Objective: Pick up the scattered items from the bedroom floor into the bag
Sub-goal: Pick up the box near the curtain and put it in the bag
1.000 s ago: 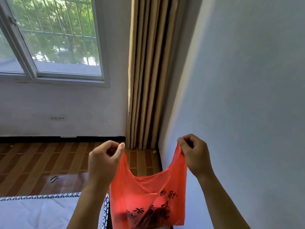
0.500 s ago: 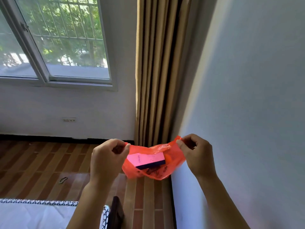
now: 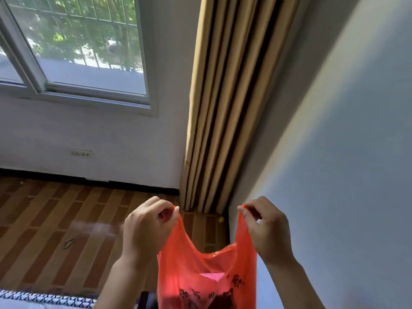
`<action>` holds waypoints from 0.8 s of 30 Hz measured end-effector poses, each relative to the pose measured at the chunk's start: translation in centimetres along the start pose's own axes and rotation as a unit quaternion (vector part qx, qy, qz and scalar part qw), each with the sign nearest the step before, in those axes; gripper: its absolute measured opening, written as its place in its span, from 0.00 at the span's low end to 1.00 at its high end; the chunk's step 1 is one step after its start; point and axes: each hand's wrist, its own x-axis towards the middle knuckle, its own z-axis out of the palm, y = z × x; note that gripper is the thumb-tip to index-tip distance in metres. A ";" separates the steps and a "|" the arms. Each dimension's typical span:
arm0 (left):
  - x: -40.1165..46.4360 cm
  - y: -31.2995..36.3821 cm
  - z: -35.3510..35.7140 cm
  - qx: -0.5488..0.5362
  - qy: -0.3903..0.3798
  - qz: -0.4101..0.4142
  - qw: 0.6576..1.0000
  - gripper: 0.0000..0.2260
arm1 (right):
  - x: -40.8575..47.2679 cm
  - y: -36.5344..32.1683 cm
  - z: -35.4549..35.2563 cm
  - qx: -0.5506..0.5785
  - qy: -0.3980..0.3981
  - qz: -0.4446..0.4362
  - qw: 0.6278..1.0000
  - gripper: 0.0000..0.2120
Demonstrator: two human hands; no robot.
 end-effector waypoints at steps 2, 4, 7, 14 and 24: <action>2.2 -1.9 2.3 -0.006 -0.019 -0.011 1.000 0.07 | 2.2 1.2 2.5 -0.043 -0.022 -0.032 0.998 0.06; 4.7 -3.6 4.5 -0.012 -0.036 -0.010 0.999 0.07 | 4.3 2.5 5.1 -0.086 -0.051 -0.071 0.992 0.05; 7.6 -6.3 7.5 -0.009 -0.064 0.002 0.998 0.07 | 6.8 4.7 8.8 -0.105 -0.094 -0.085 0.986 0.04; 10.5 -13.6 15.2 -0.005 -0.137 -0.007 0.991 0.09 | 9.7 10.3 17.6 -0.097 -0.157 -0.025 0.983 0.03; 11.4 -23.3 28.4 0.040 -0.163 -0.017 0.986 0.12 | 11.6 22.7 30.7 -0.065 -0.190 0.034 0.979 0.04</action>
